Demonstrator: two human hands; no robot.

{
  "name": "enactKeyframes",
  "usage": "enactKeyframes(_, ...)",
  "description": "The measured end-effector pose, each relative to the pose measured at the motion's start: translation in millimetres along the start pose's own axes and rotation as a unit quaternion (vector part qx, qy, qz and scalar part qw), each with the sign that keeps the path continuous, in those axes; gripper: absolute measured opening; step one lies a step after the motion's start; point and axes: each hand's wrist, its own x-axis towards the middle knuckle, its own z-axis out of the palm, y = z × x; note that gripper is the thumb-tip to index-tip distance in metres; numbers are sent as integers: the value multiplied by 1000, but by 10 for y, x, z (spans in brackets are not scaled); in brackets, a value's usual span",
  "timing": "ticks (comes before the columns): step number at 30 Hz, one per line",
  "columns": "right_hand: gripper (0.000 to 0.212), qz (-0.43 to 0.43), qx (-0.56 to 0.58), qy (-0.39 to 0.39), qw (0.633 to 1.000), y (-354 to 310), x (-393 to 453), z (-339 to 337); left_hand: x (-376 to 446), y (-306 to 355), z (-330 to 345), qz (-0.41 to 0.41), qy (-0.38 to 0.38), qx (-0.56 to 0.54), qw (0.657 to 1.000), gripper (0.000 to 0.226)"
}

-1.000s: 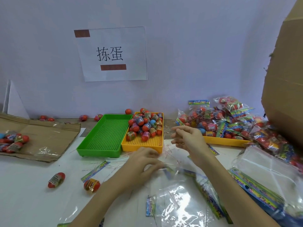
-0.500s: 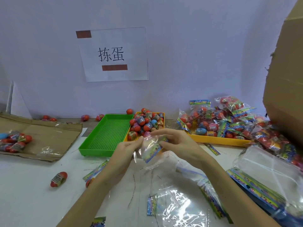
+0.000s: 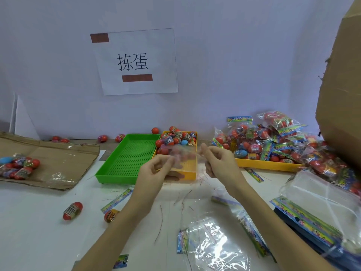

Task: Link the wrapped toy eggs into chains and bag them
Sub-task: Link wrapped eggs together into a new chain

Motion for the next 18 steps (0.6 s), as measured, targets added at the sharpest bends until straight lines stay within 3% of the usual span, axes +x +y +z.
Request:
enactKeyframes(4,19,-33,-120,-51,991,5,-16,21,52,-15,-66,-63,30,-81,994,17)
enactKeyframes(6,16,-32,-117,-80,989,10,-38,41,57,13,-77,-82,41,-102,990,7)
enactKeyframes(9,14,-22,-97,-121,988,-7,-49,23,89,40,-101,-105,34,-135,985,12)
enactKeyframes(12,18,-27,-132,-157,978,-15,-36,-24,92,78,-111,-132,44,-164,977,24)
enactKeyframes(16,33,-15,-212,-203,956,-21,-18,-106,55,57,-123,-111,96,-91,985,16)
enactKeyframes(18,52,-23,-251,-148,956,-23,-8,-118,46,53,-138,-91,89,-42,991,18)
